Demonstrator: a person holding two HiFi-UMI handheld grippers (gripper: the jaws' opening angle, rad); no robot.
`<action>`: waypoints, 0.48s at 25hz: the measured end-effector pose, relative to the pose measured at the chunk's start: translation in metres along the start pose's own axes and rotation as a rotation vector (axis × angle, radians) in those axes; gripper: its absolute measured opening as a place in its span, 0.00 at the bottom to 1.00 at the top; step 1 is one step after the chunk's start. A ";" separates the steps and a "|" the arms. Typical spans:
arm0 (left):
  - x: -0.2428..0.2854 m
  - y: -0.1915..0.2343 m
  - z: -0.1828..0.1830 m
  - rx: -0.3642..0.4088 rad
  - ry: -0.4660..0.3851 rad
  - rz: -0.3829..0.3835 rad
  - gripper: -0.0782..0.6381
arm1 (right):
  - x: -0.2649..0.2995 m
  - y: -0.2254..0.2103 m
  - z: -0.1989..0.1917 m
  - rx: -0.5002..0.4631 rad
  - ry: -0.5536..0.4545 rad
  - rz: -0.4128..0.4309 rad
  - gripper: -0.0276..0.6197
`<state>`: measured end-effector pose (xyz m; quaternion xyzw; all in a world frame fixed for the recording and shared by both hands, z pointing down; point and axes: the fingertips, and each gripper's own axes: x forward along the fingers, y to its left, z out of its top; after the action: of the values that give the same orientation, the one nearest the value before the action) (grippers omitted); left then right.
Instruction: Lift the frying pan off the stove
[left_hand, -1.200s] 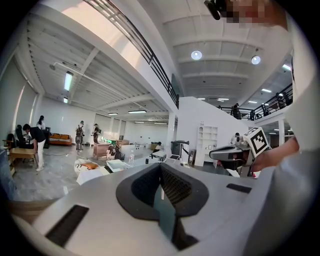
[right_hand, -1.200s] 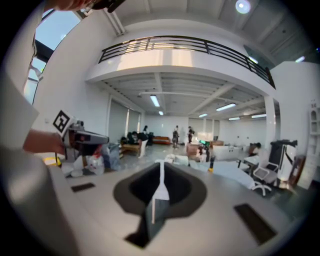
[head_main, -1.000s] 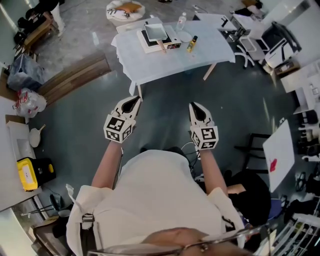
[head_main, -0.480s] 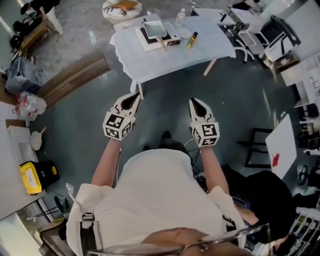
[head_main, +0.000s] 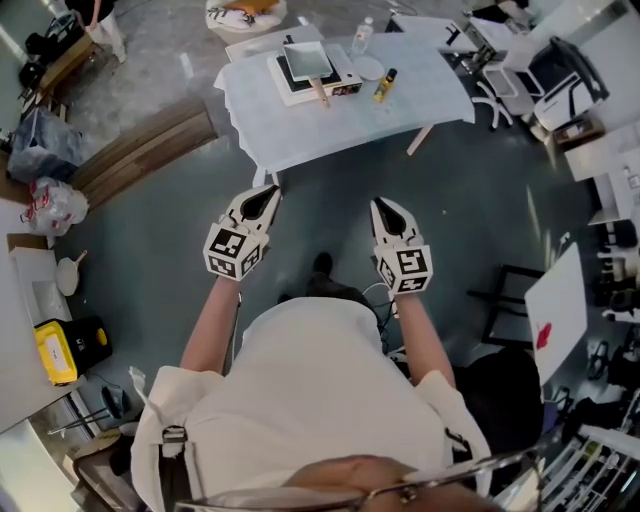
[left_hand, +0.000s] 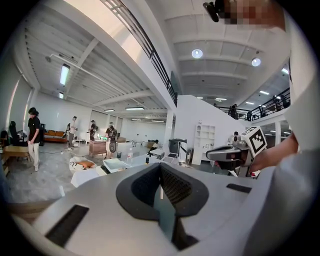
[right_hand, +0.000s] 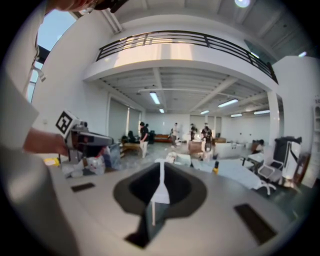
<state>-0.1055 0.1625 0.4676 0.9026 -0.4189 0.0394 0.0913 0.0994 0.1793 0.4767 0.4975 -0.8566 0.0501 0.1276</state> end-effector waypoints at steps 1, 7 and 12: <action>0.007 0.002 0.000 0.000 0.001 0.001 0.15 | 0.006 -0.005 0.000 0.000 0.000 0.006 0.11; 0.048 0.019 0.003 -0.015 0.002 0.042 0.15 | 0.042 -0.040 0.002 0.003 0.010 0.045 0.11; 0.079 0.033 0.008 -0.045 -0.001 0.081 0.15 | 0.073 -0.072 0.008 0.007 0.000 0.075 0.11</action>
<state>-0.0800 0.0813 0.4760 0.8827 -0.4558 0.0330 0.1096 0.1261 0.0808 0.4859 0.4653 -0.8746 0.0581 0.1237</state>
